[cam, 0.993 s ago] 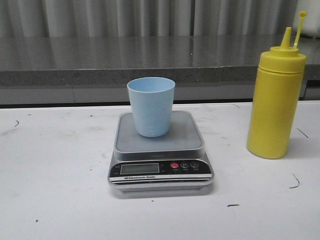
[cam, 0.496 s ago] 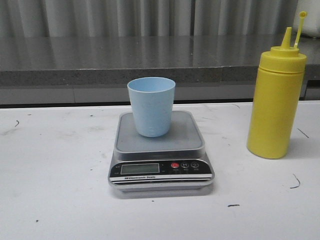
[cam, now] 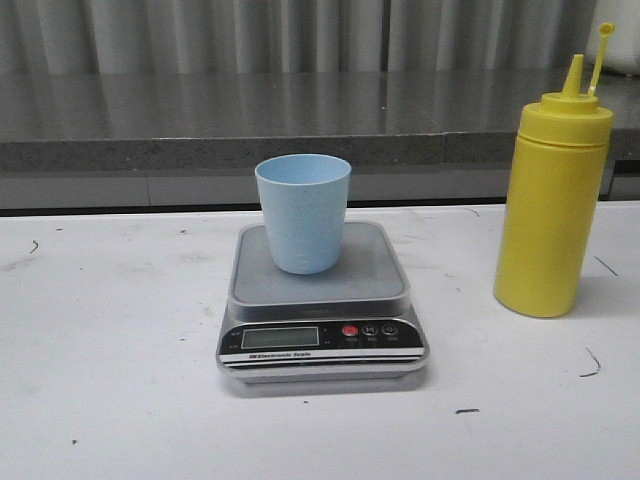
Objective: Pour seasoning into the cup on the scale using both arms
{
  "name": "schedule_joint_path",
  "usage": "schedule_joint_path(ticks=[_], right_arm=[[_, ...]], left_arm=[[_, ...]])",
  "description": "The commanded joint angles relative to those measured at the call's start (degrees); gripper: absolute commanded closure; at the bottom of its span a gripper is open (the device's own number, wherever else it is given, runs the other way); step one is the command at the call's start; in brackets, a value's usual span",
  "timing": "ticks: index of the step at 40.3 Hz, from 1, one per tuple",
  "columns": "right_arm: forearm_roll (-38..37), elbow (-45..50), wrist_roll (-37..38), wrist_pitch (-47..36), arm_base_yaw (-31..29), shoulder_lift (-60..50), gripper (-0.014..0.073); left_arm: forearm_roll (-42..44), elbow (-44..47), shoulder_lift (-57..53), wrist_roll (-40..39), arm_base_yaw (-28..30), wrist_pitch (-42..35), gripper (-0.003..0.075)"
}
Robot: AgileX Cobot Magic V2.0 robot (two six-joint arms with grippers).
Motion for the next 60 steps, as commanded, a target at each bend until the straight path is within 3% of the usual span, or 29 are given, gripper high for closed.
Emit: schedule_joint_path(ticks=[1, 32, 42, 48, 57, 60], right_arm=[[-0.48, -1.5, -0.63, -3.69, -0.22, 0.15, 0.0664], [-0.48, -1.5, -0.63, -3.69, -0.22, 0.15, 0.0664], [-0.48, -1.5, -0.63, -3.69, -0.22, 0.15, 0.0664], [-0.48, -1.5, -0.63, -3.69, -0.22, 0.22, 0.0664], [-0.48, -1.5, -0.63, -3.69, -0.22, 0.22, 0.0664], [-0.48, -1.5, -0.63, -3.69, -0.22, 0.22, 0.0664]], left_arm=[[-0.62, -1.58, 0.71, -0.87, 0.08, -4.74, 0.074], [-0.37, -0.39, 0.46, -0.87, 0.31, -4.98, 0.074], [-0.86, 9.23, -9.77, -0.87, 6.91, -5.35, 0.074], [-0.86, 13.93, -9.59, -0.87, 10.62, -8.66, 0.074], [-0.86, 20.73, -9.59, -0.87, 14.22, -19.53, 0.074], [-0.86, 20.55, -9.59, -0.87, 14.73, -19.03, 0.074]])
